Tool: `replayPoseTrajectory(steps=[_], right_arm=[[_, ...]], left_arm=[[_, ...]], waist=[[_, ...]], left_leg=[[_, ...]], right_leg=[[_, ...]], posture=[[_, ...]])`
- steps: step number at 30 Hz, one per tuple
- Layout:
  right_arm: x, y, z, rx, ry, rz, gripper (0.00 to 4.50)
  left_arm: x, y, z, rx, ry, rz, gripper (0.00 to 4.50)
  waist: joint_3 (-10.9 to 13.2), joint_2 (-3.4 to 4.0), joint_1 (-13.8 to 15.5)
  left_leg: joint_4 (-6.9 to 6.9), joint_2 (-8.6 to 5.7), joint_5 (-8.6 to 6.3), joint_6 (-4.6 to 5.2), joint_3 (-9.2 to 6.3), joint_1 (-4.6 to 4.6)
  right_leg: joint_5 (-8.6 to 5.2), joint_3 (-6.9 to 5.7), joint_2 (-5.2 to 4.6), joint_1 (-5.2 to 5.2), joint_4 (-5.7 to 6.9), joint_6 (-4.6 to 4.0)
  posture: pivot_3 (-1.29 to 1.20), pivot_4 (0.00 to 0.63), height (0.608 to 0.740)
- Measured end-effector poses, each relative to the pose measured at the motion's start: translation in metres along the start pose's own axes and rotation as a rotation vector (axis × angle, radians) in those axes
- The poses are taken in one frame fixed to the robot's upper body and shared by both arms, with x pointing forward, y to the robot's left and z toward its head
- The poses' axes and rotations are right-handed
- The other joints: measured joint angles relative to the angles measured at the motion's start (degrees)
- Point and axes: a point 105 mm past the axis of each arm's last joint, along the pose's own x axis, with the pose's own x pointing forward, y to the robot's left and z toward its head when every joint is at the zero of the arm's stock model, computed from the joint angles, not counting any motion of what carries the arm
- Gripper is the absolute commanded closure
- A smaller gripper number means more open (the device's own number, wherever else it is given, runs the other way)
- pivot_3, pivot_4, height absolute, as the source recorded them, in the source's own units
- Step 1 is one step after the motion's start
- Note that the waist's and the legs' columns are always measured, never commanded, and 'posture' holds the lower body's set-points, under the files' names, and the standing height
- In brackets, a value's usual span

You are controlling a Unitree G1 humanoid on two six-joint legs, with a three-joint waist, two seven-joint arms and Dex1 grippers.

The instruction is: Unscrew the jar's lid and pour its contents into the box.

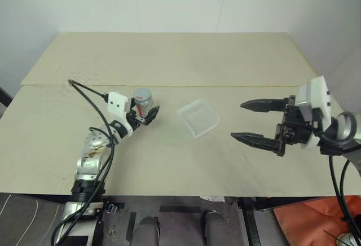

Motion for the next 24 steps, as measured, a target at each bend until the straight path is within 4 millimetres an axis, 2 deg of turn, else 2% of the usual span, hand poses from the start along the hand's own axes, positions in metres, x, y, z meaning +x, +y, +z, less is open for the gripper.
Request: replayPoseTrajectory(steps=[5, 11, 19, 20, 24], right_arm=[[-0.001, 0.000, -0.001, 0.002, 0.004, 0.001, 0.00], [-0.002, 0.001, -0.005, 0.019, 0.014, -0.014, 0.00], [-0.003, 0.001, -0.005, 0.012, 0.016, -0.023, 0.00], [-0.003, 0.001, -0.005, 0.011, 0.017, -0.024, 0.00], [-0.003, 0.000, -0.003, 0.006, 0.015, -0.028, 0.00]], left_arm=[[0.007, 0.002, -0.008, 0.009, 0.009, 0.019, 0.01], [0.016, 0.005, -0.006, 0.026, -0.008, 0.045, 0.01], [0.017, 0.009, -0.013, 0.024, 0.014, 0.071, 2.44], [0.017, 0.009, -0.013, 0.024, 0.014, 0.072, 2.57], [0.018, 0.008, -0.014, 0.018, 0.011, 0.075, 2.57]], waist=[[0.00, 0.00, 0.08], [0.00, 0.00, 0.22], [0.00, 0.00, 0.33], [0.00, 0.00, 0.39], [0.00, 0.00, 0.59]], left_leg=[[0.02, 0.00, 0.00, 0.00, 0.00, 0.00], [0.05, -0.01, 0.00, 0.00, 0.00, -0.01], [0.05, -0.01, 0.00, 0.00, -0.01, -0.02], [0.05, -0.01, 0.00, 0.00, -0.01, -0.02], [0.06, -0.01, 0.00, 0.00, -0.01, -0.01]], right_leg=[[0.01, 0.00, 0.00, 0.00, 0.01, 0.01], [0.01, 0.00, 0.00, 0.00, 0.01, 0.02], [0.01, 0.00, 0.00, 0.01, 0.01, 0.03], [0.01, 0.00, 0.00, 0.01, 0.01, 0.03], [0.01, 0.00, 0.00, 0.01, 0.01, 0.03]], posture=[[0.00, 0.150, 0.740], [0.00, 0.150, 0.740], [0.00, 0.150, 0.740], [0.00, 0.150, 0.740], [0.00, 0.150, 0.740]])
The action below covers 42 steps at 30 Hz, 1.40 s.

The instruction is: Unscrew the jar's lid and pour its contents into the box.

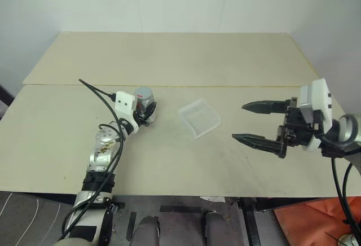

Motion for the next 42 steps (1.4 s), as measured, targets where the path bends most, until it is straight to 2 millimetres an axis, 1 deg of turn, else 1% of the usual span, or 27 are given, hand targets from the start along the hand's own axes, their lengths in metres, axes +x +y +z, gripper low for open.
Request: replayPoseTrajectory(steps=[5, 7, 10, 12, 14, 17, 20, 23, 26, 28, 33, 38, 42], right_arm=[[0.001, -0.003, 0.007, -0.024, -0.015, -0.003, 0.00], [0.002, -0.004, 0.011, -0.037, -0.023, -0.003, 0.00], [0.006, -0.006, 0.016, -0.047, -0.049, -0.001, 0.00], [0.014, -0.009, 0.023, -0.051, -0.079, 0.002, 0.00], [0.023, -0.013, 0.027, -0.042, -0.096, 0.000, 0.00], [0.040, -0.024, 0.044, -0.020, -0.144, -0.022, 0.00], [0.053, -0.024, 0.052, 0.002, -0.169, 0.010, 0.00], [0.073, -0.018, 0.057, 0.023, -0.179, 0.064, 0.00], [0.085, -0.021, 0.061, 0.032, -0.177, 0.056, 0.00], [0.089, -0.022, 0.060, 0.038, -0.173, 0.045, 0.00], [0.103, -0.018, 0.061, 0.052, -0.172, 0.056, 0.00], [0.112, -0.017, 0.058, 0.071, -0.146, 0.050, 0.00], [0.116, -0.016, 0.057, 0.085, -0.131, 0.054, 0.00]], left_arm=[[0.000, -0.002, 0.002, 0.002, -0.002, -0.024, 2.57], [-0.002, -0.007, 0.012, 0.018, -0.010, -0.100, 2.57], [-0.005, -0.013, 0.041, 0.026, -0.037, -0.246, 2.57], [-0.013, -0.018, 0.069, 0.049, -0.048, -0.390, 2.57], [-0.018, -0.025, 0.089, 0.056, -0.068, -0.501, 2.57], [-0.029, -0.044, 0.101, 0.047, -0.042, -0.707, 2.57], [-0.035, -0.061, 0.099, 0.028, -0.002, -0.876, 2.57], [-0.030, -0.068, 0.094, 0.057, 0.036, -0.964, 2.57], [-0.022, -0.074, 0.096, 0.068, 0.022, -0.996, 2.57], [-0.018, -0.079, 0.097, 0.083, 0.015, -1.013, 2.57], [-0.014, -0.089, 0.097, 0.106, -0.003, -1.048, 2.57], [-0.012, -0.090, 0.096, 0.114, -0.003, -1.047, 2.57], [-0.012, -0.090, 0.095, 0.118, -0.001, -1.046, 2.57]], waist=[[0.00, 0.00, 0.01], [0.01, -0.01, -0.06], [0.01, 0.00, -0.21], [0.01, 0.00, -0.69], [0.01, 0.01, -0.98], [0.02, 0.03, -1.45], [0.03, 0.04, -1.45], [0.03, 0.05, -1.32], [0.03, 0.05, -1.29], [0.03, 0.05, -1.29], [0.04, 0.06, -1.59], [0.05, 0.07, -2.30], [0.05, 0.07, -2.50]], left_leg=[[0.00, 0.00, 0.00, 0.00, 0.00, 0.00], [0.00, 0.00, 0.00, -0.01, 0.00, -0.04], [0.00, 0.00, 0.01, -0.01, 0.00, -0.05], [0.00, 0.01, 0.01, -0.02, 0.00, -0.05], [-0.01, 0.01, 0.01, -0.01, 0.00, -0.04], [-0.05, 0.01, 0.01, -0.02, -0.01, -0.04], [-0.06, 0.02, 0.01, -0.02, -0.03, -0.11], [-0.02, 0.01, 0.02, -0.04, -0.04, -0.17], [-0.02, 0.01, 0.02, -0.04, -0.05, -0.23], [-0.01, 0.01, 0.03, -0.05, -0.07, -0.28], [0.01, 0.01, 0.04, -0.06, -0.08, -0.30], [0.01, 0.01, 0.04, -0.06, -0.10, -0.30], [0.01, 0.01, 0.03, -0.05, -0.12, -0.30]], right_leg=[[0.00, 0.00, 0.00, 0.00, 0.00, 0.00], [0.00, 0.00, 0.00, -0.03, 0.00, 0.00], [0.00, 0.00, 0.00, -0.06, 0.02, 0.00], [0.00, 0.00, 0.00, -0.07, 0.04, 0.00], [-0.01, 0.00, 0.00, -0.06, 0.03, 0.01], [-0.02, 0.01, 0.01, -0.14, 0.09, -0.02], [-0.04, 0.00, 0.03, -0.21, 0.09, -0.04], [-0.04, -0.02, 0.03, -0.24, 0.10, -0.04], [-0.04, -0.02, 0.03, -0.31, 0.11, -0.04], [-0.04, -0.03, 0.03, -0.34, 0.14, -0.04], [-0.04, -0.03, 0.03, -0.38, 0.19, -0.04], [-0.04, -0.03, 0.03, -0.39, 0.22, -0.04], [-0.04, -0.03, 0.03, -0.39, 0.23, -0.04]], posture=[[0.00, 0.150, 0.740], [0.00, 0.150, 0.740], [0.00, 0.150, 0.740], [0.00, 0.150, 0.740], [0.00, 0.150, 0.740], [0.00, 0.150, 0.740], [0.00, 0.150, 0.740], [0.00, 0.150, 0.740], [0.00, 0.150, 0.740], [0.00, 0.150, 0.740], [0.00, 0.150, 0.740], [0.00, 0.150, 0.740], [0.00, 0.150, 0.740]])
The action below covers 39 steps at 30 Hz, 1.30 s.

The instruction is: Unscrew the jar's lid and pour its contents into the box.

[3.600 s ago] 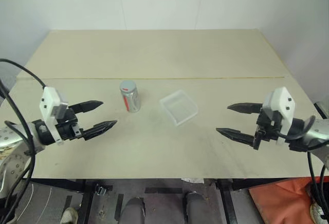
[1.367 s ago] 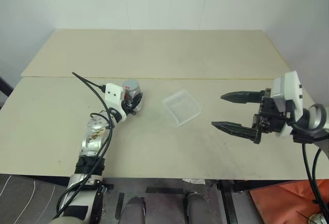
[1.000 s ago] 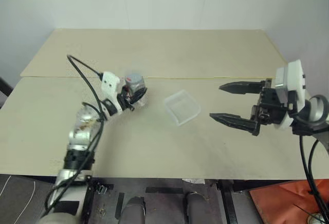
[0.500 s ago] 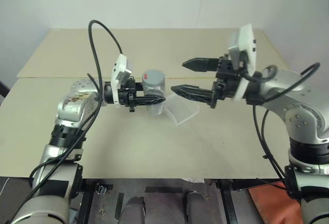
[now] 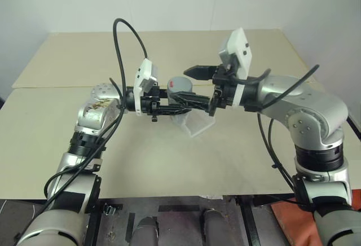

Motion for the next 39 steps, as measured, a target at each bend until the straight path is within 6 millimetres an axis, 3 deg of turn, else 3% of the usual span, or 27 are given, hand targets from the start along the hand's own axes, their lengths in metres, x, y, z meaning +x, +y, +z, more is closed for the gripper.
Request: replayPoseTrajectory(steps=[3, 7, 9, 15, 22, 26, 32, 33, 36, 39], right_arm=[[0.003, 0.001, -0.004, 0.014, 0.014, 0.007, 0.38], [0.004, -0.001, -0.006, 0.025, 0.021, 0.001, 1.59], [0.005, -0.002, -0.007, 0.030, 0.019, 0.001, 1.75], [0.008, 0.000, -0.002, 0.041, -0.048, 0.068, 1.75], [-0.007, 0.017, 0.010, -0.041, -0.135, 0.503, 1.75], [-0.004, 0.019, 0.007, -0.060, -0.123, 0.683, 1.75], [0.007, 0.018, -0.001, -0.086, -0.125, 0.745, 1.75], [0.007, 0.018, -0.002, -0.091, -0.123, 0.744, 1.03], [0.010, 0.019, -0.005, -0.111, -0.104, 0.731, 0.18], [0.009, 0.014, -0.013, -0.095, -0.092, 0.673, 0.01]], left_arm=[[0.000, 0.000, 0.000, 0.001, 0.000, -0.002, 2.57], [0.000, 0.000, 0.000, 0.005, 0.000, -0.002, 2.57], [-0.001, 0.000, 0.000, 0.009, 0.005, 0.002, 2.57], [-0.006, -0.003, 0.007, 0.021, -0.025, -0.022, 2.57], [-0.002, -0.038, 0.025, 0.050, -0.081, -0.288, 2.57], [-0.004, -0.050, 0.024, 0.020, -0.036, -0.377, 2.57], [-0.012, -0.051, 0.018, 0.004, 0.019, -0.366, 2.57], [-0.012, -0.051, 0.017, 0.002, 0.019, -0.365, 2.57], [-0.010, -0.052, 0.021, 0.009, -0.018, -0.370, 2.57], [-0.010, -0.048, 0.023, 0.022, -0.031, -0.333, 2.57]], waist=[[0.01, 0.01, -0.03], [0.01, 0.01, -0.02], [0.01, 0.01, -0.04], [0.01, 0.01, -0.09], [0.02, 0.03, -0.18], [0.04, 0.07, -0.93], [0.07, 0.10, -1.62], [0.08, 0.12, -1.62], [0.09, 0.13, -1.54], [0.10, 0.14, -1.54]], left_leg=[[0.00, 0.00, 0.00, 0.00, -0.01, 0.00], [0.00, 0.00, 0.00, 0.00, -0.01, 0.00], [0.00, 0.00, 0.00, 0.00, -0.01, 0.00], [0.00, 0.00, 0.00, 0.00, -0.01, -0.01], [0.03, 0.00, 0.00, 0.00, -0.01, 0.02], [0.03, 0.01, 0.00, 0.00, -0.02, 0.05], [0.03, 0.01, 0.02, -0.03, -0.08, 0.02], [0.03, 0.01, 0.02, -0.04, -0.10, 0.01], [0.04, 0.01, 0.03, -0.05, -0.12, 0.00], [0.04, 0.00, 0.03, -0.06, -0.13, -0.01]], right_leg=[[0.00, 0.00, 0.00, -0.01, 0.00, 0.00], [0.00, 0.00, 0.00, -0.01, 0.01, 0.00], [0.00, 0.00, 0.00, -0.01, 0.00, 0.00], [0.00, 0.00, 0.00, -0.02, 0.00, 0.00], [0.00, -0.02, 0.01, 0.04, -0.02, 0.02], [0.00, -0.01, 0.03, 0.02, 0.03, 0.01], [0.00, -0.03, 0.04, 0.00, 0.11, 0.01], [0.00, -0.04, 0.04, 0.00, 0.11, 0.01], [0.00, -0.06, 0.03, 0.01, 0.12, 0.01], [0.00, -0.07, 0.03, -0.01, 0.11, 0.00]], posture=[[0.00, 0.150, 0.740], [0.00, 0.150, 0.740], [0.00, 0.150, 0.740], [0.00, 0.150, 0.740], [0.00, 0.150, 0.740], [0.00, 0.150, 0.740], [0.00, 0.150, 0.740], [0.00, 0.150, 0.740], [0.00, 0.150, 0.740], [0.00, 0.150, 0.740]])
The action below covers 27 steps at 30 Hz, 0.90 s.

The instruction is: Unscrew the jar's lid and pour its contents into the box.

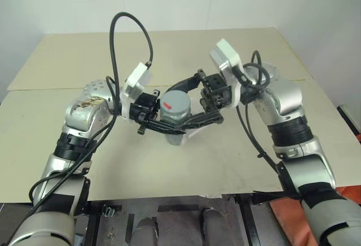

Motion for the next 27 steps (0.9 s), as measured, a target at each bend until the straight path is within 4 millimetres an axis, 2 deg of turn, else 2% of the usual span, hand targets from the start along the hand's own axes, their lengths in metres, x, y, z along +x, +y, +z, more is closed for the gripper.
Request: replayPoseTrajectory(steps=[3, 9, 13, 18, 24, 27], right_arm=[[-0.012, 0.002, 0.000, -0.003, 0.000, -0.094, 0.01], [-0.044, 0.015, 0.000, 0.007, 0.015, -0.357, 0.01], [-0.051, 0.017, 0.013, 0.000, 0.014, -0.499, 0.01], [-0.033, 0.005, 0.018, 0.021, 0.022, -0.615, 0.01], [-0.003, -0.008, 0.021, 0.031, 0.002, -0.622, 0.01], [0.005, -0.014, 0.018, 0.044, 0.005, -0.632, 0.01]], left_arm=[[-0.004, 0.009, -0.003, 0.015, 0.018, 0.085, 2.57], [-0.023, 0.026, -0.014, -0.005, -0.002, 0.317, 2.57], [-0.025, 0.031, -0.023, -0.024, 0.004, 0.378, 2.57], [-0.020, 0.034, -0.024, -0.021, -0.016, 0.386, 2.57], [-0.014, 0.034, -0.026, -0.017, -0.003, 0.341, 2.57], [-0.010, 0.035, -0.025, -0.010, -0.001, 0.319, 2.57]], waist=[[0.01, 0.01, 0.08], [0.01, 0.01, 0.24], [0.03, 0.04, 0.10], [0.03, 0.05, 0.11], [0.03, 0.05, 0.10], [0.03, 0.05, 0.08]], left_leg=[[0.01, 0.00, 0.00, 0.00, -0.01, -0.01], [0.02, -0.02, -0.01, 0.02, -0.01, -0.01], [0.00, -0.01, -0.02, 0.04, 0.00, 0.04], [0.00, -0.01, -0.02, 0.04, 0.00, 0.03], [0.00, -0.02, -0.02, 0.03, -0.01, 0.00], [0.00, -0.02, -0.02, 0.03, -0.02, 0.00]], right_leg=[[0.00, 0.00, 0.00, 0.01, 0.00, 0.00], [0.00, 0.01, -0.01, 0.00, -0.02, 0.00], [0.00, 0.03, 0.00, 0.01, -0.03, -0.01], [0.00, 0.03, 0.00, 0.00, -0.04, -0.01], [0.00, 0.02, -0.01, 0.00, -0.02, -0.01], [0.00, 0.01, 0.00, 0.01, -0.01, -0.01]], posture=[[0.00, 0.150, 0.740], [0.00, 0.150, 0.740], [0.00, 0.150, 0.740], [0.00, 0.150, 0.740], [0.00, 0.150, 0.740], [0.00, 0.150, 0.740]])
